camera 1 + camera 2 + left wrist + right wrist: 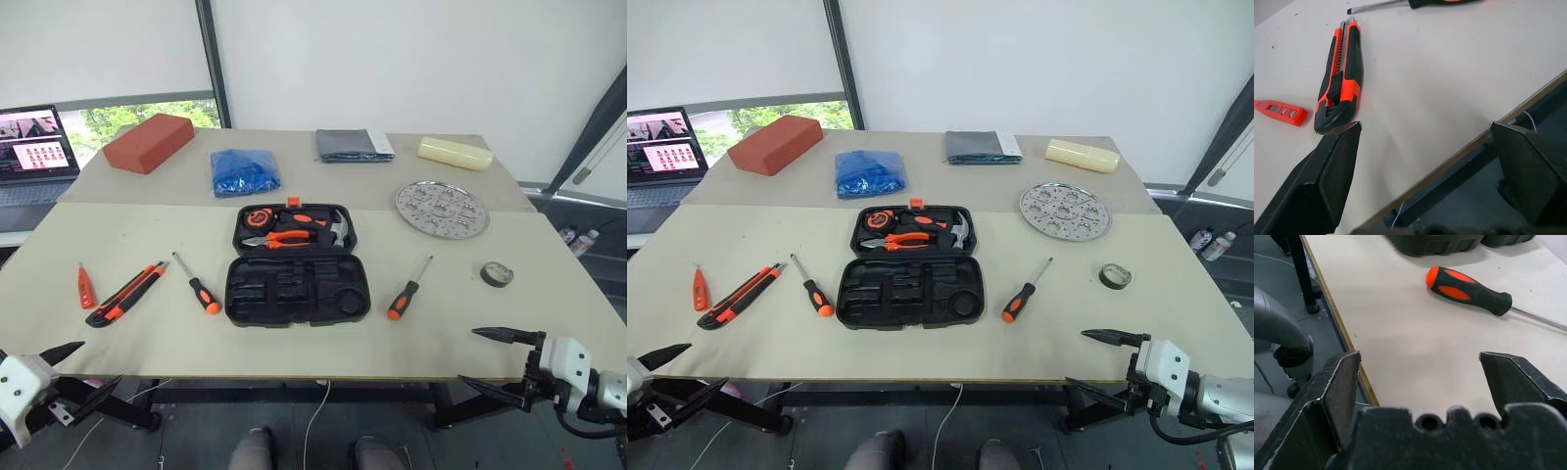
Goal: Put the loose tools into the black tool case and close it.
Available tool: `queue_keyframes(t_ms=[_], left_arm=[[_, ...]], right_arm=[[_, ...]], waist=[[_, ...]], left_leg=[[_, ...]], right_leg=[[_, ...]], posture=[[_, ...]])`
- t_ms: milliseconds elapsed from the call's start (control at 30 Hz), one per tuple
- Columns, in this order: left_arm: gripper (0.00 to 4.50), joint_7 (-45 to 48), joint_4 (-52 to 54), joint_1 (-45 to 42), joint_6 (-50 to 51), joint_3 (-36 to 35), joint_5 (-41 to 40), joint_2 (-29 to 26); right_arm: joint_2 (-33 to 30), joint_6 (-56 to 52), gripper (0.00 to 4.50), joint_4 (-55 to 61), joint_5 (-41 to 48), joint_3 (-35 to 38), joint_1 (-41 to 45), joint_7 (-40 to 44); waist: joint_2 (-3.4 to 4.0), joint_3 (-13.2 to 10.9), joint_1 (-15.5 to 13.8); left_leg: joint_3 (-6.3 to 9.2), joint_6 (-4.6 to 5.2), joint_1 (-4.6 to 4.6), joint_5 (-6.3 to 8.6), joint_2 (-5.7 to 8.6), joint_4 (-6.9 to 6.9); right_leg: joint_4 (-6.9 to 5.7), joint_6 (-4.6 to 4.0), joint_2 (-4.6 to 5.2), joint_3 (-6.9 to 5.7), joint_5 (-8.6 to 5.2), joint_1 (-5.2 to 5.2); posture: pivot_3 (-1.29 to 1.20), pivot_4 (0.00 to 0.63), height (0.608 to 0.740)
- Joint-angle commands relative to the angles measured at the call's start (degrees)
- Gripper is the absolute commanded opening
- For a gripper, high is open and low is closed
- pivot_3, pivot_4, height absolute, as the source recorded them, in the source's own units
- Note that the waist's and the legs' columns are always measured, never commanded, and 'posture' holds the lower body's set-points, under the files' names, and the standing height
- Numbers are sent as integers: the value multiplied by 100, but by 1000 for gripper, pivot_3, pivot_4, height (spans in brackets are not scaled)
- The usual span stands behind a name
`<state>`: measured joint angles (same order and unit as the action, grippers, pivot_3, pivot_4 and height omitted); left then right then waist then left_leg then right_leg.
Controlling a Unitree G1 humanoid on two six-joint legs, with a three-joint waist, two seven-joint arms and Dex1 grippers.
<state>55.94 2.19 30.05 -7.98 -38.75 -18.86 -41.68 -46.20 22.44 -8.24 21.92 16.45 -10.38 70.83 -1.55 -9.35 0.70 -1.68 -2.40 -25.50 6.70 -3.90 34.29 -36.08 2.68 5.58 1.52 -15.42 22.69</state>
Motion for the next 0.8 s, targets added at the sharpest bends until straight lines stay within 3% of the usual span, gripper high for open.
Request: queue_keyframes(t_ms=[33, 167, 300, 467, 600, 800], left_arm=[[4500, -99, 104, -64, 279, -89, -280, 1], [4500, -450, 440, -72, 1092, -249, -806, 239], [4500, -1507, 846, 237, 1964, -900, -1577, 1093], [4500, -2168, 914, 611, 2417, -1247, -1790, 1716], [4500, -2209, 1072, 692, 2919, -1339, -2204, 1577], [4500, -2706, 1523, -70, 4168, -1264, -2944, 637]], right_arm=[[67, -54, 4484, 232, 144, -55, 116, -5], [365, -236, 4484, 538, 557, -221, 332, 66], [602, -1334, 4484, 1404, 1480, -270, 711, -340], [996, -1522, 4484, 1906, 1642, -357, 1135, -698], [1168, -1573, 4484, 2061, 1643, -374, 1287, -767], [1158, -1536, 4484, 1993, 1585, -351, 1311, -595]], waist=[[0, 0, -3], [-3, 1, 4], [-6, 0, 43], [-26, 1, 19], [-42, 5, -87], [-50, 11, -123]], left_leg=[[0, 0, 0, 0, 0, 0], [0, 0, 4, 0, -6, 0], [-5, 1, 5, 0, -6, 1], [-5, 6, 20, 4, -11, 0], [-4, 1, 18, 7, -8, 2], [-8, 0, 10, 8, -8, 4]], right_leg=[[0, 0, 0, 0, 0, 0], [-5, 0, -3, 0, 0, -2], [-4, -1, 0, 3, 1, -9], [-8, -2, -8, 3, 1, -12], [-2, -4, -1, -1, 0, -10], [7, -6, 12, -2, 1, -8]], posture=[[0, 150, 740], [0, 150, 740], [0, 150, 740], [0, 150, 740], [0, 150, 740], [0, 150, 740]])
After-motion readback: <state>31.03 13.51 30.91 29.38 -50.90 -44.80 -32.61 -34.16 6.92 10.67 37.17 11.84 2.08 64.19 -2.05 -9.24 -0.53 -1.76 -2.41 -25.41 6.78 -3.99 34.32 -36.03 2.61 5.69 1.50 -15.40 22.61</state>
